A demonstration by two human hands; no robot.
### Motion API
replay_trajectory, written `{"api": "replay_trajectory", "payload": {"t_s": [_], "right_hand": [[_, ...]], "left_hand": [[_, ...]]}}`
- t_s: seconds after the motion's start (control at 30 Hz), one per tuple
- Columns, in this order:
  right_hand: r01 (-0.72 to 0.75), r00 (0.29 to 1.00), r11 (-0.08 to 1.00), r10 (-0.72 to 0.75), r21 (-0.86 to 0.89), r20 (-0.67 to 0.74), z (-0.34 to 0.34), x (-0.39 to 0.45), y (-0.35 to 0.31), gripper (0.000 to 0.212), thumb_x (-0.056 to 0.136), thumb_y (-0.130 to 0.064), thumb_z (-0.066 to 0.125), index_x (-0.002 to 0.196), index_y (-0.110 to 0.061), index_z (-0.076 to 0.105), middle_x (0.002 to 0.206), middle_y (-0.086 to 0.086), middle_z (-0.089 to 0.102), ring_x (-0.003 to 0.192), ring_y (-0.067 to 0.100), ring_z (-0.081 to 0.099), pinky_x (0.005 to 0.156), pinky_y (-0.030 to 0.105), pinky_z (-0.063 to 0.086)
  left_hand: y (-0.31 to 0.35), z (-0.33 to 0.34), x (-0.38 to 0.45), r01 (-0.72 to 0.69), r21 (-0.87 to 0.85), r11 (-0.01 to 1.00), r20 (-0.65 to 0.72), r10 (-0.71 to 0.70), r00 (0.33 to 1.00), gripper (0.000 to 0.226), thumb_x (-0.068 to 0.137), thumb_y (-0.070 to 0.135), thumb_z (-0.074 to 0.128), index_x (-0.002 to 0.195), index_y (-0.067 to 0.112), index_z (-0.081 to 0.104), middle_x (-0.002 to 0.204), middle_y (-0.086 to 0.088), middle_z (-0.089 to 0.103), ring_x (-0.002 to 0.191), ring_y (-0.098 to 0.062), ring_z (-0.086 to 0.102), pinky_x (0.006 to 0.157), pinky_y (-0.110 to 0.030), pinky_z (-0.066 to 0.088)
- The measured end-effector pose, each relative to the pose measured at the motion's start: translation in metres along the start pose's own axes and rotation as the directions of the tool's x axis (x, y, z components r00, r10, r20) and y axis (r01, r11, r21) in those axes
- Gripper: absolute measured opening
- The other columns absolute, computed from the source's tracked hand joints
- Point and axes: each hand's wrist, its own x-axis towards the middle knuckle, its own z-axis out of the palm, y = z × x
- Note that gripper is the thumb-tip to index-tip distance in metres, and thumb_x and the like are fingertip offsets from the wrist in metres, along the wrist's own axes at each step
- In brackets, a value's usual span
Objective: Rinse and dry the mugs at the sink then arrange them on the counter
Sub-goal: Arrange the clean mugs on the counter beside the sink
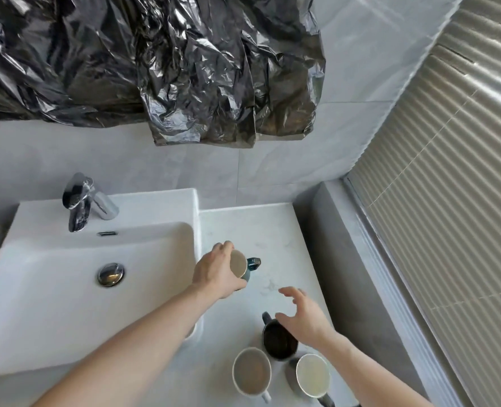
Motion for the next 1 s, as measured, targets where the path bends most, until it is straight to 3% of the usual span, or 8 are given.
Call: {"api": "replay_trajectory", "payload": {"t_s": [0.13,0.27,0.53,0.77,0.9,1.0], "right_hand": [[0.022,0.947,0.971,0.056,-0.237,0.318,-0.013,0.023,0.014,0.096,0.075,-0.044,0.083,0.155,-0.027,0.035,0.15,-0.002,0.041,0.133,0.022,0.05,0.102,0.028,0.046],[0.049,0.893,0.942,0.108,-0.333,0.436,-0.01,0.025,0.029,0.109,0.066,-0.049,0.089,0.157,-0.03,0.032,0.151,-0.003,0.038,0.135,0.025,0.048,0.104,0.035,0.05],[0.142,0.89,0.882,0.086,-0.45,0.448,0.02,0.027,0.037,0.118,0.049,-0.066,0.08,0.151,-0.031,0.034,0.138,-0.006,0.046,0.117,0.027,0.06,0.105,0.04,0.045],[0.137,0.905,0.906,0.05,-0.4,0.423,0.017,0.037,0.031,0.095,0.056,-0.046,0.078,0.14,-0.031,0.037,0.127,-0.01,0.047,0.107,0.023,0.063,0.091,0.033,0.046],[0.126,0.923,0.911,0.037,-0.393,0.382,0.007,0.051,0.023,0.095,0.06,-0.035,0.076,0.144,-0.032,0.032,0.134,-0.009,0.048,0.113,0.026,0.061,0.088,0.033,0.046],[0.137,0.921,0.915,0.023,-0.379,0.389,-0.002,0.061,0.014,0.101,0.07,-0.017,0.07,0.155,-0.037,0.019,0.149,-0.008,0.036,0.123,0.031,0.054,0.096,0.037,0.05]], "left_hand": [[0.01,0.022,0.037,0.08,0.125,0.989,0.012,-0.082,0.997,0.068,0.07,0.039,0.08,0.124,0.016,0.045,0.119,-0.003,0.055,0.098,-0.03,0.063,0.068,-0.034,0.044],[0.009,0.043,0.069,0.151,0.135,0.979,0.023,-0.156,0.988,0.072,0.073,0.038,0.081,0.129,0.013,0.044,0.12,-0.005,0.055,0.103,-0.033,0.065,0.071,-0.036,0.05],[-0.002,0.048,0.134,0.192,0.122,0.974,-0.022,-0.191,0.981,0.075,0.074,0.036,0.085,0.131,0.011,0.043,0.126,-0.008,0.053,0.107,-0.035,0.064,0.07,-0.036,0.044],[-0.015,0.035,0.163,0.25,0.079,0.965,-0.006,-0.25,0.968,0.083,0.072,0.048,0.086,0.131,0.009,0.043,0.127,-0.008,0.052,0.107,-0.035,0.065,0.069,-0.037,0.048],[-0.031,0.031,0.154,0.059,0.108,0.992,0.054,-0.065,0.996,0.083,0.079,0.032,0.075,0.149,0.016,0.033,0.147,-0.005,0.043,0.122,-0.035,0.056,0.088,-0.044,0.054],[-0.048,0.027,0.146,-0.048,0.192,0.98,0.098,0.029,0.995,0.084,0.086,0.026,0.069,0.158,0.023,0.025,0.157,0.0,0.035,0.127,-0.034,0.053,0.096,-0.046,0.053]]}}
